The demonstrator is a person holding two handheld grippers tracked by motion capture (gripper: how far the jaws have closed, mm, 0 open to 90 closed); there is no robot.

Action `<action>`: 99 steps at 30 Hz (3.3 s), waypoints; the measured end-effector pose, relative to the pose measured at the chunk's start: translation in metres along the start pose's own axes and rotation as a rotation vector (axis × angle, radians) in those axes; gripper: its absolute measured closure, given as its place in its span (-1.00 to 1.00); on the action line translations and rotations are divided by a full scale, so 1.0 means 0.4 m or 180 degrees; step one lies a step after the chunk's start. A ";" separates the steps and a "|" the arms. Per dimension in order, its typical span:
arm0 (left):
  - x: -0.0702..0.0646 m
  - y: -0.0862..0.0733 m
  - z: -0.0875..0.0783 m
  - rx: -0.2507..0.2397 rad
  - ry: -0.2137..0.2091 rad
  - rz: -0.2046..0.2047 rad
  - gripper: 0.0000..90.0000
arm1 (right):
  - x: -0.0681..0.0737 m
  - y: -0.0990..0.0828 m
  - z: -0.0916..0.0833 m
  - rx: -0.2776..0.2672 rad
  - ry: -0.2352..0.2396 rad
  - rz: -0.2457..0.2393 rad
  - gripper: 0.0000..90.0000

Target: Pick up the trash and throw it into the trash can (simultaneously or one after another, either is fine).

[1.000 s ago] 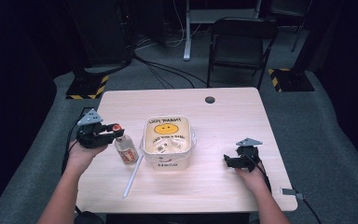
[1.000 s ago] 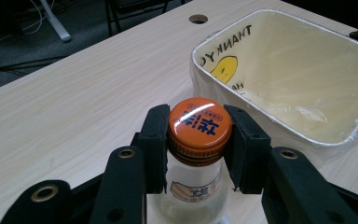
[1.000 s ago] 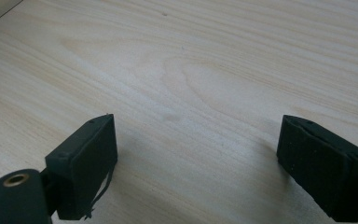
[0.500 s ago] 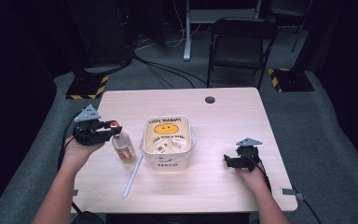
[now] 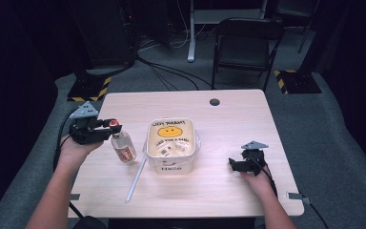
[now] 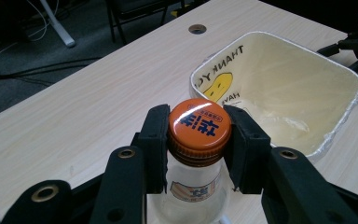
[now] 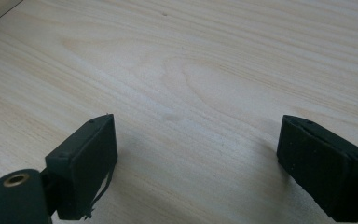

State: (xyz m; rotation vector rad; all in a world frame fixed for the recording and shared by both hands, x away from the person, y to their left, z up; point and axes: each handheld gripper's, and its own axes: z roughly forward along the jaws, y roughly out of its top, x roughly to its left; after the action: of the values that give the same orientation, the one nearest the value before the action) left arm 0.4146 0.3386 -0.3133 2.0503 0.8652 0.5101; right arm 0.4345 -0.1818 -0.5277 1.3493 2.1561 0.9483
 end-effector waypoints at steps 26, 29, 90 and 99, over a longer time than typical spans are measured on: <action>-0.012 0.101 -0.052 -0.0050 0.0030 0.0064 0.39 | 0.000 0.000 0.000 0.0000 0.0000 0.0000 -0.75; -0.013 0.108 -0.055 -0.0062 0.0024 0.0067 0.39 | 0.000 0.000 0.000 -0.0001 0.0000 0.0000 -0.75; -0.102 0.353 -0.011 -0.0230 -0.0253 0.0346 0.39 | 0.001 0.000 0.001 -0.0001 -0.0005 0.0015 -0.75; -0.117 0.364 0.022 -0.0226 -0.0291 0.0361 0.39 | 0.001 0.001 0.001 0.0000 -0.0005 0.0015 -0.75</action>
State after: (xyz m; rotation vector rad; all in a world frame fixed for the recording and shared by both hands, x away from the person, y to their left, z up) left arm 0.4457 0.2389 -0.2011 2.0490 0.6707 0.4974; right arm 0.4345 -0.1813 -0.5277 1.3553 2.1525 0.9487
